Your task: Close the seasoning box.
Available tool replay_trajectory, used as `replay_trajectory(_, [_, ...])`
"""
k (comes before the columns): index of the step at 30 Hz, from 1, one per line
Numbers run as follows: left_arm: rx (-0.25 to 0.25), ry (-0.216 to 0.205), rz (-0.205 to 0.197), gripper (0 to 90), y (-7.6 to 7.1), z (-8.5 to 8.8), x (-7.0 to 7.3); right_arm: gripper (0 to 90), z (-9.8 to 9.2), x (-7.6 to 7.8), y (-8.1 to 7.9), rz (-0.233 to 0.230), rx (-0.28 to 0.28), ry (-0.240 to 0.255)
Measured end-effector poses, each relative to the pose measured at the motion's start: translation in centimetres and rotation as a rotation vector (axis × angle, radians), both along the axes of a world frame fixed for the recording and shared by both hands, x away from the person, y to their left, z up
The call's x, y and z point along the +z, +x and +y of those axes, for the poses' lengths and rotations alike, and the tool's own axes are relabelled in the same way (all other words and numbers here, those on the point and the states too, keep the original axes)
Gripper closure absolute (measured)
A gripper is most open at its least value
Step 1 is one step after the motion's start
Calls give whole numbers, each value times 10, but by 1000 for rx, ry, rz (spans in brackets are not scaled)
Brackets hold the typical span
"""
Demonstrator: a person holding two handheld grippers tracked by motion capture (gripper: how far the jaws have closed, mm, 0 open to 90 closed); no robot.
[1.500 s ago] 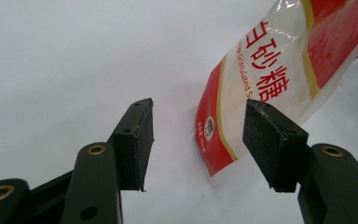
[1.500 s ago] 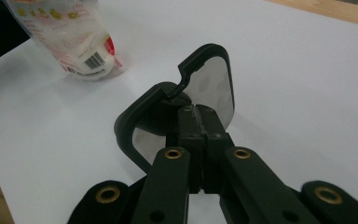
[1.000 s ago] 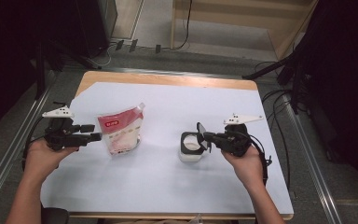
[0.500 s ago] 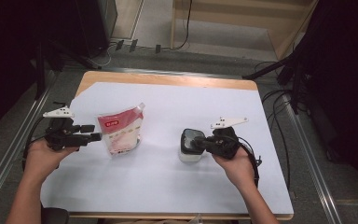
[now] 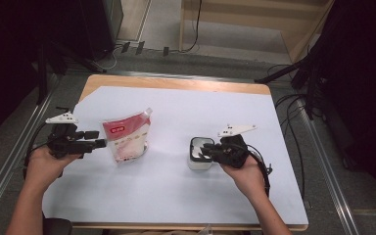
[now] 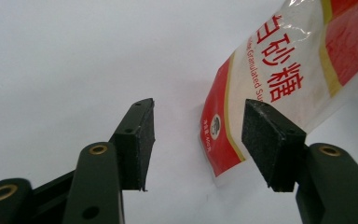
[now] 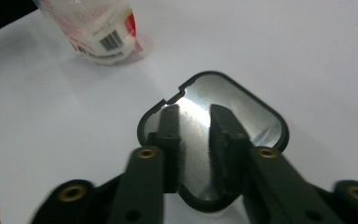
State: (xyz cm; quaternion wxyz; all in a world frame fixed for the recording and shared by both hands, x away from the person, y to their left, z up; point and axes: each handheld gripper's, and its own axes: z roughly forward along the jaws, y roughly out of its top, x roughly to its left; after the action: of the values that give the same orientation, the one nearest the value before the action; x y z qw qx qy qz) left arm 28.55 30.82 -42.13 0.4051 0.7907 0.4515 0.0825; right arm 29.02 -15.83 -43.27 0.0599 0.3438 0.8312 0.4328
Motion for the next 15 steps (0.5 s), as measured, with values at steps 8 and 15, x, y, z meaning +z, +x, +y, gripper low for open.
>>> replay_trajectory(8, [-3, 7, -4, 449, 0, -2, -1, 537, -14, 1, 4, -40, -47, 52])
replay_trajectory(15, [11, 8, -17, 461, -1, -1, -3, 436, -31, 0, 8, -52, -87, 71])
